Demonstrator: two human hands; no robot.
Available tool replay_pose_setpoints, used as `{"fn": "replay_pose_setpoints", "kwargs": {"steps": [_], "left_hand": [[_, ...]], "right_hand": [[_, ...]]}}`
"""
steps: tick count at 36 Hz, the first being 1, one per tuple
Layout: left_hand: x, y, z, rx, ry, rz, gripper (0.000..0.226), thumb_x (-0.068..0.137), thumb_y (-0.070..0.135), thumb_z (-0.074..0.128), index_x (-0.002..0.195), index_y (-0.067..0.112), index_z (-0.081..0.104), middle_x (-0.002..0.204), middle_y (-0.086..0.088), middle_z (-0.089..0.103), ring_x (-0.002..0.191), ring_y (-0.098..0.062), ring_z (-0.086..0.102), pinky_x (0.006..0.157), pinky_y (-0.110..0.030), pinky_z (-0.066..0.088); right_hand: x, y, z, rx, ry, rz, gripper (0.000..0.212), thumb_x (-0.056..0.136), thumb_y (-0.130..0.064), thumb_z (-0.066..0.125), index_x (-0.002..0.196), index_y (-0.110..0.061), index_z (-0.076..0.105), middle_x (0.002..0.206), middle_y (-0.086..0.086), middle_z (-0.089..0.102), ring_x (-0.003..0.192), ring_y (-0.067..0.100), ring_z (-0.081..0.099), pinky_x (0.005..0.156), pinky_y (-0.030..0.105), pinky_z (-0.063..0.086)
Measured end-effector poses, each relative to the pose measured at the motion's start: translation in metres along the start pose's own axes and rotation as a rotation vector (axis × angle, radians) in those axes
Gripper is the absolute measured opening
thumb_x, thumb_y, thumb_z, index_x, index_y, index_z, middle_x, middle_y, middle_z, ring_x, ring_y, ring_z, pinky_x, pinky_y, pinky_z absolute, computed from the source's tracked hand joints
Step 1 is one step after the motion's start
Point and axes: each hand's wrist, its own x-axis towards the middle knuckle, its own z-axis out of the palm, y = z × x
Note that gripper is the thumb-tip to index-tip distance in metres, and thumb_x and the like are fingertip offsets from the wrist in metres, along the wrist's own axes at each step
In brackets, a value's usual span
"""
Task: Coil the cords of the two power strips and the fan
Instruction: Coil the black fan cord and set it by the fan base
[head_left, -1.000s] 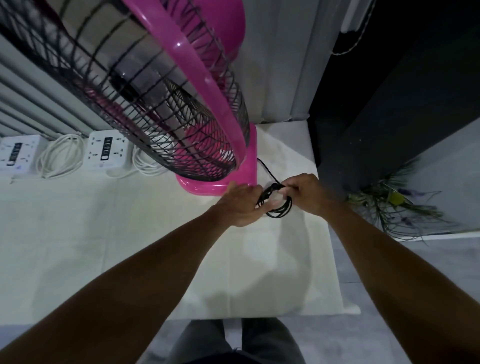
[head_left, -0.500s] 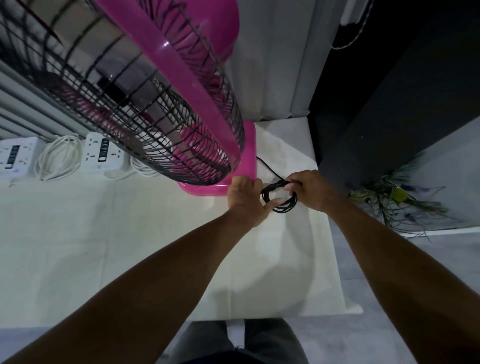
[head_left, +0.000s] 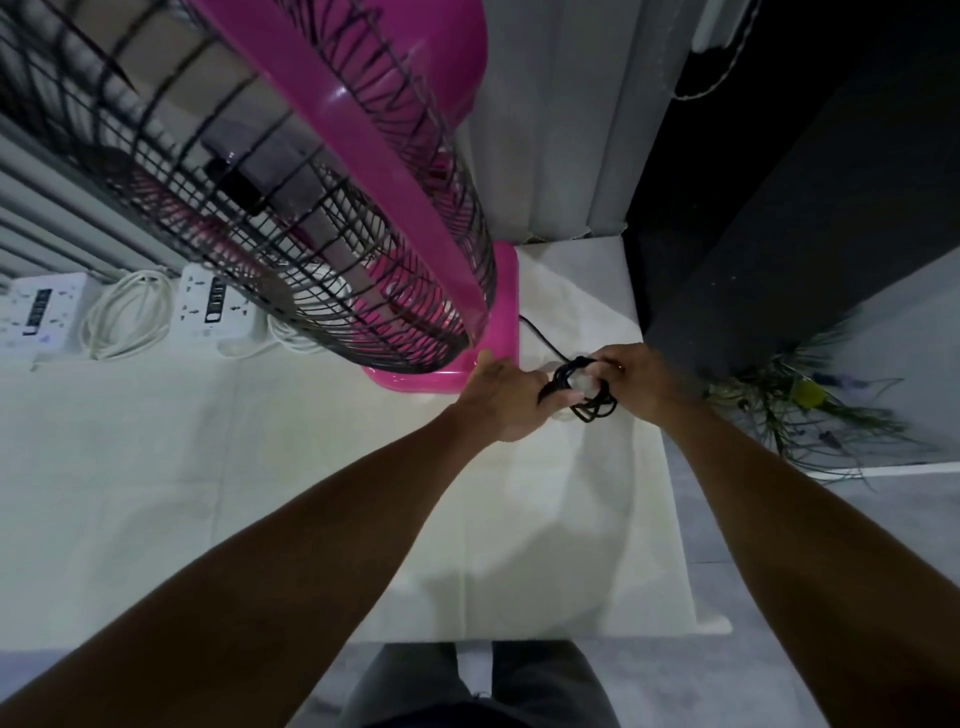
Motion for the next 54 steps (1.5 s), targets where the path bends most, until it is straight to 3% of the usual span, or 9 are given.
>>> {"fn": "replay_pose_setpoints", "kwargs": {"steps": [6, 12, 19, 23, 33, 41, 45, 50, 54], "left_hand": [[0.0, 0.002, 0.007, -0.309, -0.054, -0.116, 0.071, 0.089, 0.079, 0.011, 0.065, 0.029, 0.055, 0.081, -0.001, 0.062, 0.102, -0.03, 0.061, 0.101, -0.056, 0.022], [0.004, -0.002, 0.007, -0.608, -0.135, -0.126, 0.079, 0.087, 0.083, 0.018, 0.13, 0.034, 0.062, 0.143, 0.002, 0.057, 0.133, -0.025, 0.049, 0.108, -0.041, 0.029], [0.008, 0.002, 0.002, -0.896, -0.14, -0.203, 0.052, 0.076, 0.083, 0.046, 0.08, 0.033, 0.06, 0.077, 0.018, 0.073, 0.078, 0.001, 0.067, 0.068, -0.026, 0.047], [0.01, 0.005, 0.003, -0.96, -0.1, -0.159, 0.03, 0.093, 0.056, 0.055, 0.078, 0.03, 0.055, 0.081, 0.01, 0.073, 0.08, -0.01, 0.071, 0.073, -0.032, 0.053], [0.015, 0.018, -0.011, -1.073, -0.242, -0.277, 0.038, 0.106, 0.041, 0.029, 0.092, 0.018, 0.057, 0.089, -0.003, 0.075, 0.069, -0.018, 0.066, 0.072, -0.035, 0.051], [0.028, 0.02, -0.017, -1.104, -0.25, -0.396, 0.047, 0.101, 0.047, 0.04, 0.092, 0.013, 0.07, 0.075, -0.004, 0.077, 0.072, -0.016, 0.072, 0.074, -0.031, 0.051], [0.036, 0.022, -0.023, -1.152, -0.199, -0.427, 0.052, 0.099, 0.057, 0.039, 0.105, 0.014, 0.068, 0.077, -0.002, 0.078, 0.071, -0.015, 0.072, 0.07, -0.03, 0.051], [0.045, 0.02, -0.021, -1.051, -0.072, -0.443, 0.038, 0.095, 0.04, 0.044, 0.086, 0.01, 0.065, 0.083, -0.007, 0.067, 0.081, -0.024, 0.062, 0.071, -0.031, 0.046], [0.038, 0.013, -0.017, -0.652, 0.056, -0.296, 0.038, 0.1, 0.026, 0.042, 0.093, 0.001, 0.07, 0.092, -0.013, 0.07, 0.086, -0.028, 0.063, 0.073, -0.034, 0.05]], "right_hand": [[-0.003, 0.007, 0.004, 0.038, -0.086, -0.055, 0.036, 0.099, -0.01, 0.056, 0.091, -0.042, 0.069, 0.088, -0.009, 0.072, 0.086, 0.015, 0.068, 0.081, 0.028, 0.052], [-0.014, 0.013, 0.006, 0.139, -0.129, -0.021, 0.038, 0.103, -0.007, 0.052, 0.108, -0.039, 0.07, 0.092, -0.018, 0.073, 0.09, 0.006, 0.068, 0.078, 0.011, 0.052], [-0.02, 0.012, 0.003, 0.14, -0.041, -0.07, 0.029, 0.099, -0.003, 0.053, 0.116, -0.015, 0.073, 0.106, 0.007, 0.076, 0.104, 0.021, 0.068, 0.096, 0.035, 0.052], [-0.02, 0.014, 0.003, 0.106, -0.017, -0.109, 0.031, 0.098, -0.008, 0.055, 0.115, -0.026, 0.074, 0.1, -0.004, 0.075, 0.101, 0.014, 0.069, 0.086, 0.017, 0.049], [-0.045, 0.023, 0.021, -0.055, 0.11, -0.371, 0.063, 0.092, -0.05, 0.052, 0.149, -0.023, 0.047, 0.143, 0.0, 0.052, 0.134, 0.014, 0.043, 0.113, 0.029, 0.036], [-0.053, 0.019, 0.031, -0.046, 0.086, -0.35, 0.066, 0.093, -0.068, 0.046, 0.149, -0.037, 0.035, 0.142, -0.006, 0.058, 0.125, 0.011, 0.059, 0.103, 0.03, 0.05], [-0.04, 0.023, 0.03, 0.0, 0.046, -0.235, 0.052, 0.098, -0.063, 0.043, 0.146, -0.049, 0.029, 0.116, -0.013, 0.068, 0.088, -0.009, 0.068, 0.068, 0.005, 0.049], [-0.022, 0.033, 0.031, 0.354, -0.012, -0.055, 0.031, 0.106, -0.034, 0.047, 0.137, -0.032, 0.048, 0.122, 0.011, 0.068, 0.088, 0.027, 0.075, 0.083, 0.047, 0.061], [-0.018, 0.028, 0.022, 0.552, -0.067, 0.103, 0.021, 0.107, -0.028, 0.047, 0.123, -0.015, 0.051, 0.108, 0.026, 0.068, 0.07, 0.034, 0.07, 0.063, 0.04, 0.062]]}}
